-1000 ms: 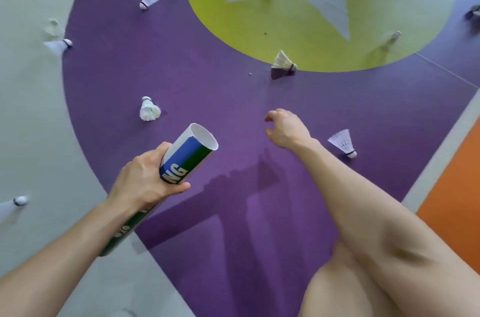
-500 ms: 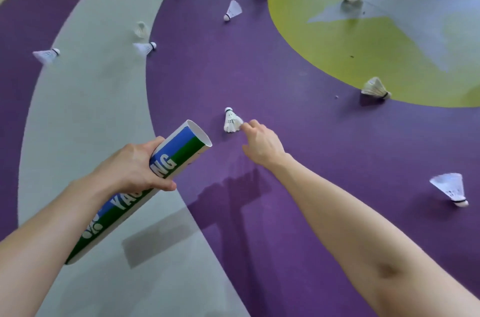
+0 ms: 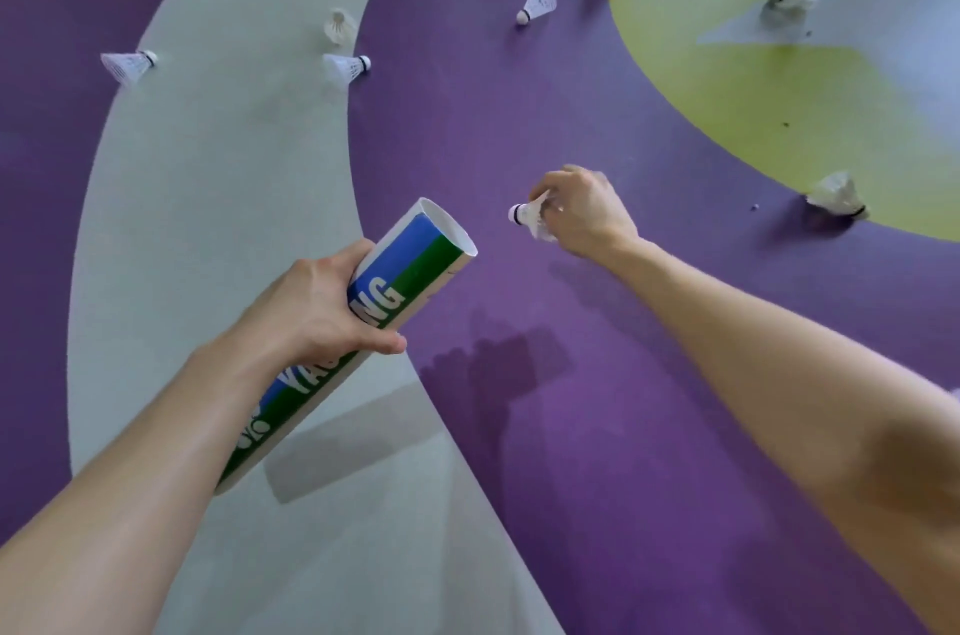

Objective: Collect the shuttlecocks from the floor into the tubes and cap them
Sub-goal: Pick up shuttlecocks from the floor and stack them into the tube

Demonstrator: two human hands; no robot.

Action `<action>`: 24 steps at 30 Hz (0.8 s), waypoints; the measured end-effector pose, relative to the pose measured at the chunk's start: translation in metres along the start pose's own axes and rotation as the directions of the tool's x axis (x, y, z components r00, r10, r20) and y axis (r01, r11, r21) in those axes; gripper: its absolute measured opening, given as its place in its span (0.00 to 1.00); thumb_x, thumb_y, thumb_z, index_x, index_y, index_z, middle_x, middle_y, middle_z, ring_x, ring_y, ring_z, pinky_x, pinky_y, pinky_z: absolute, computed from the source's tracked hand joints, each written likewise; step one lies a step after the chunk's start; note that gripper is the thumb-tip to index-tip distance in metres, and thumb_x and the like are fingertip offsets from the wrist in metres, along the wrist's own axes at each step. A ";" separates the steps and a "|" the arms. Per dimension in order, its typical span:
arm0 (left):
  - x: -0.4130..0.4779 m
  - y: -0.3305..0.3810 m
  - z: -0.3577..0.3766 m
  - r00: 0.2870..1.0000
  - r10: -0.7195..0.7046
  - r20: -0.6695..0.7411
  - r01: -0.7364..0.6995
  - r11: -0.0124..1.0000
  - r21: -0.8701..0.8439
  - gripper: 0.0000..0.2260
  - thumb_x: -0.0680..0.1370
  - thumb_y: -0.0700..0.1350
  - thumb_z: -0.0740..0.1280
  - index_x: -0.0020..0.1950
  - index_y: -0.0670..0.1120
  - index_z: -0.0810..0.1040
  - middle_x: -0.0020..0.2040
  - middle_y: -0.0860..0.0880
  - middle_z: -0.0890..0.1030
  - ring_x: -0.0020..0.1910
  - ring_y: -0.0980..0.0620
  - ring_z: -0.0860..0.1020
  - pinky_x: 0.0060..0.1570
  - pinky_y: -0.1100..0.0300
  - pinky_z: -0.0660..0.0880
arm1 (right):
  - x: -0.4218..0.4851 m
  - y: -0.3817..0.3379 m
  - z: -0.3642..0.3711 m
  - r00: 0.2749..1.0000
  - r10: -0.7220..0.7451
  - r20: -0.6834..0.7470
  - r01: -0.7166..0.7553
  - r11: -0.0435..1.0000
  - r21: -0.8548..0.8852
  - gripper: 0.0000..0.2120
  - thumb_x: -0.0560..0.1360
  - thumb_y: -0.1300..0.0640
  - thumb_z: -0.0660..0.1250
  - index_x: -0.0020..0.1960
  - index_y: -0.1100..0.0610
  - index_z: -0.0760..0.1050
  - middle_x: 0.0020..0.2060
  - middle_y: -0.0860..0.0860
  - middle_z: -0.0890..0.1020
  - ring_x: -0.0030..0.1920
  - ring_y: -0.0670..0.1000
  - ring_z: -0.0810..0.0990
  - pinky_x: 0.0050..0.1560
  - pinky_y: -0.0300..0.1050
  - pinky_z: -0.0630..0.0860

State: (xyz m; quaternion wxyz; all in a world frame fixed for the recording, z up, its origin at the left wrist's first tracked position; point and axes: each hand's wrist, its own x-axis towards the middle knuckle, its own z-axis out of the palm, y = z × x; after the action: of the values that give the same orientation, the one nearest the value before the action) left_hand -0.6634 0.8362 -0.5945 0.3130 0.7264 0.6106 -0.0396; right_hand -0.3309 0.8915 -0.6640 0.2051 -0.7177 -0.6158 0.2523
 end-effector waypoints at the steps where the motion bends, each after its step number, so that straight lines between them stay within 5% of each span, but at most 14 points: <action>1: -0.001 0.001 -0.004 1.000 -0.001 0.004 0.001 1.000 0.000 0.28 0.64 0.62 0.85 0.54 0.63 0.72 0.44 0.59 0.84 0.45 0.55 0.83 0.50 0.51 0.82 | -0.008 -0.019 -0.022 1.000 -0.007 -0.006 0.007 0.998 0.055 0.09 0.74 0.56 0.68 0.50 0.52 0.86 0.44 0.50 0.83 0.43 0.53 0.80 0.38 0.41 0.72; 5: -0.003 0.004 -0.014 1.000 -0.010 -0.011 0.010 1.000 0.019 0.29 0.64 0.64 0.85 0.55 0.63 0.72 0.44 0.59 0.83 0.45 0.55 0.83 0.49 0.51 0.82 | -0.037 -0.077 -0.082 0.998 0.049 0.029 -0.056 0.957 0.283 0.07 0.75 0.59 0.67 0.51 0.51 0.81 0.40 0.50 0.87 0.36 0.53 0.87 0.35 0.47 0.81; 9: 0.000 0.004 -0.014 0.998 0.020 -0.051 -0.021 1.000 -0.021 0.29 0.64 0.62 0.85 0.57 0.65 0.72 0.46 0.59 0.84 0.46 0.54 0.84 0.51 0.50 0.83 | -0.062 -0.098 -0.095 0.995 0.029 0.093 -0.075 0.841 0.536 0.07 0.80 0.62 0.63 0.57 0.57 0.75 0.40 0.55 0.88 0.36 0.63 0.87 0.48 0.65 0.83; 12: 0.001 0.000 -0.009 0.994 0.027 -0.105 -0.032 0.999 -0.042 0.28 0.64 0.61 0.85 0.54 0.71 0.70 0.46 0.60 0.84 0.46 0.58 0.83 0.49 0.52 0.82 | -0.080 -0.090 -0.085 0.993 0.047 0.108 -0.104 0.787 0.608 0.09 0.79 0.66 0.62 0.55 0.60 0.79 0.40 0.56 0.88 0.35 0.60 0.86 0.52 0.65 0.84; 15: -0.005 -0.003 -0.001 0.994 0.006 -0.107 -0.010 0.999 -0.036 0.28 0.65 0.61 0.84 0.55 0.71 0.70 0.46 0.60 0.84 0.45 0.58 0.83 0.48 0.52 0.83 | -0.081 -0.084 -0.079 0.987 0.061 0.148 -0.135 0.812 0.567 0.05 0.79 0.62 0.67 0.53 0.58 0.80 0.39 0.53 0.89 0.34 0.57 0.85 0.51 0.59 0.84; 19: -0.014 0.003 0.000 0.999 -0.012 -0.045 0.013 1.000 0.015 0.28 0.65 0.59 0.85 0.57 0.63 0.72 0.47 0.59 0.84 0.46 0.57 0.83 0.49 0.51 0.83 | -0.071 -0.095 -0.065 0.994 -0.022 0.107 -0.032 0.876 0.481 0.04 0.80 0.60 0.68 0.49 0.53 0.82 0.33 0.48 0.87 0.27 0.47 0.81 0.29 0.37 0.73; 24: -0.013 0.008 -0.001 0.996 0.039 -0.080 -0.038 0.999 0.024 0.28 0.65 0.59 0.85 0.56 0.63 0.71 0.47 0.59 0.84 0.45 0.57 0.83 0.48 0.51 0.83 | -0.072 -0.102 -0.052 0.954 -0.241 0.180 0.199 0.954 0.223 0.14 0.84 0.44 0.65 0.64 0.49 0.82 0.51 0.43 0.85 0.48 0.46 0.83 0.52 0.42 0.79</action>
State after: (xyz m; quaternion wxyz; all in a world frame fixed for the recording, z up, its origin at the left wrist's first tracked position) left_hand -0.6600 0.8254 -0.5845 0.2807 0.7424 0.6082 -0.0110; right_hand -0.3868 0.8374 -0.5531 0.2393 -0.5899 -0.6812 0.3616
